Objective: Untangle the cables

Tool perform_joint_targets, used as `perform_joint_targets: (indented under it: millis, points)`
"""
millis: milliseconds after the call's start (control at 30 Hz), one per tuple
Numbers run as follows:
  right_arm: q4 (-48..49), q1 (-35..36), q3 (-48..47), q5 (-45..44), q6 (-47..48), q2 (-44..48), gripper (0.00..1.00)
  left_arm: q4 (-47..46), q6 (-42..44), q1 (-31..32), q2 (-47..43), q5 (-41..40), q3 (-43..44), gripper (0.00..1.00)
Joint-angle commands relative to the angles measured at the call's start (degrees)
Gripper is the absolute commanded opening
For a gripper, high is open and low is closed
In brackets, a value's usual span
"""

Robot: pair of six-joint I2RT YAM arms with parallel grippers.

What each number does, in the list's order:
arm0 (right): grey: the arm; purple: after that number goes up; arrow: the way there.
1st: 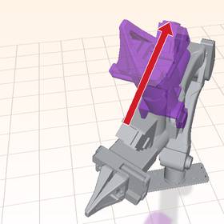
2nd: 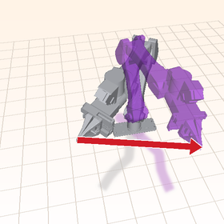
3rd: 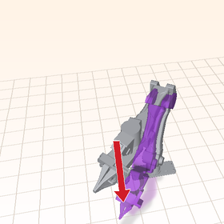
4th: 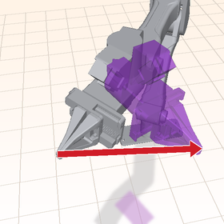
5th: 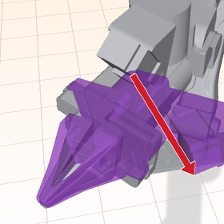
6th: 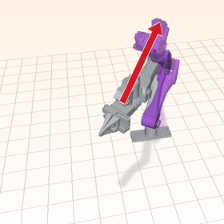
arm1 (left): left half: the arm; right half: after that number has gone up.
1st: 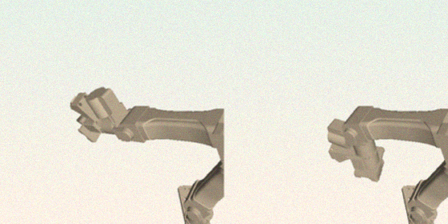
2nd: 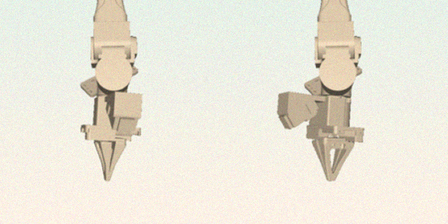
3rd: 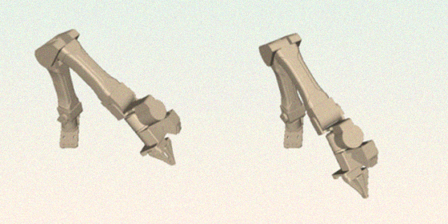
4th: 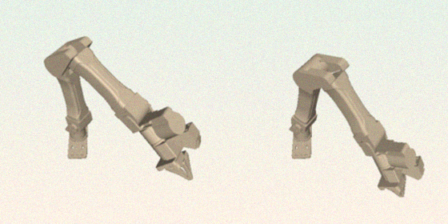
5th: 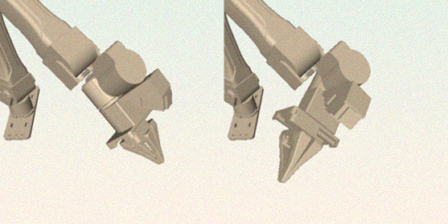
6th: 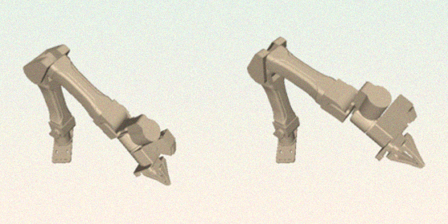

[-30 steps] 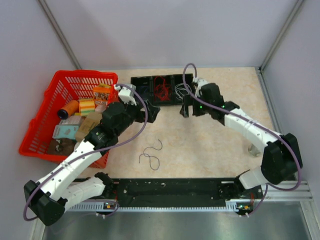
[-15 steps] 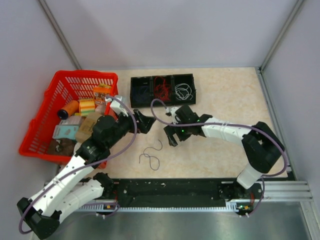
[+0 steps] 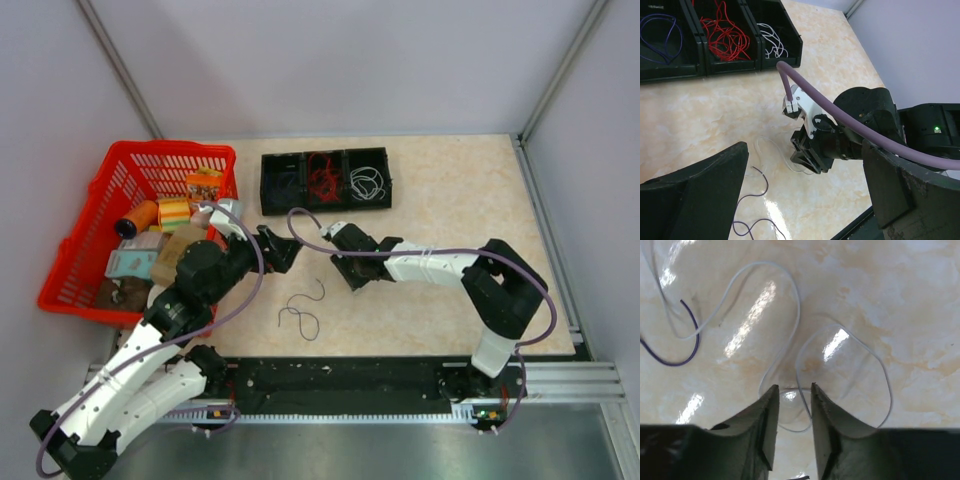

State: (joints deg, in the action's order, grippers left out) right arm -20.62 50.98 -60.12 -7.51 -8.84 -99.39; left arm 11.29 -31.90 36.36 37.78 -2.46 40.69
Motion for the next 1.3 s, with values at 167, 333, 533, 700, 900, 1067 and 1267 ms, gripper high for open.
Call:
perform_joint_targets:
  millis: [167,333,533,700,900,1067,1267]
  points:
    - [5.4,0.6,0.4,-5.1,-1.1,3.7,0.00,-1.4,-0.5,-0.2,-2.0,-1.1,-0.5,0.98]
    - [10.7,-1.2,3.4,-2.5,-3.5,14.5,0.00,-0.8,0.0,-0.2,-1.9,-2.4,-1.5,0.98]
    - [11.4,-10.1,0.3,7.2,-7.2,22.2,0.00,-1.9,0.0,-0.3,-1.9,-3.5,-2.8,0.98]
    - [9.9,-15.9,-8.9,9.4,-6.6,22.3,0.00,-3.4,0.9,-0.3,-1.7,-4.4,-3.7,0.99]
    - [5.9,-20.7,-26.2,7.7,-3.5,15.8,0.00,-2.2,3.3,-0.3,8.5,-4.1,3.6,0.99]
    - [4.1,-21.1,-36.1,0.7,1.8,9.6,0.00,-1.3,7.5,-0.8,17.5,-5.6,12.5,0.99]
    - [3.6,-22.5,-42.0,-1.1,4.7,1.4,0.00,-5.4,10.3,-2.3,20.5,-5.4,15.8,0.99]
